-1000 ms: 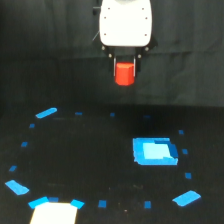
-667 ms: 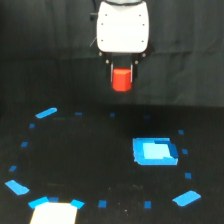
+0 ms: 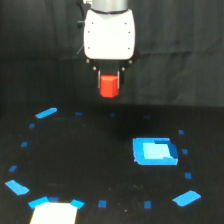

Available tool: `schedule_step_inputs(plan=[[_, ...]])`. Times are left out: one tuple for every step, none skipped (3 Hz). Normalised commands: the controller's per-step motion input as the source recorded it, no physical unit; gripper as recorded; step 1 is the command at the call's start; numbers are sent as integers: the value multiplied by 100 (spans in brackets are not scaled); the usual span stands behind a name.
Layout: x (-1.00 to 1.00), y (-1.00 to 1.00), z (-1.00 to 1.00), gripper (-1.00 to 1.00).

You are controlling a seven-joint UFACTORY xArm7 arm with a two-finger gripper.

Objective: Pick up the red object from the table

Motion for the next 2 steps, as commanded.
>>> schedule_step_inputs(plan=[[29, -12, -25, -100], [30, -21, -23, -100]])
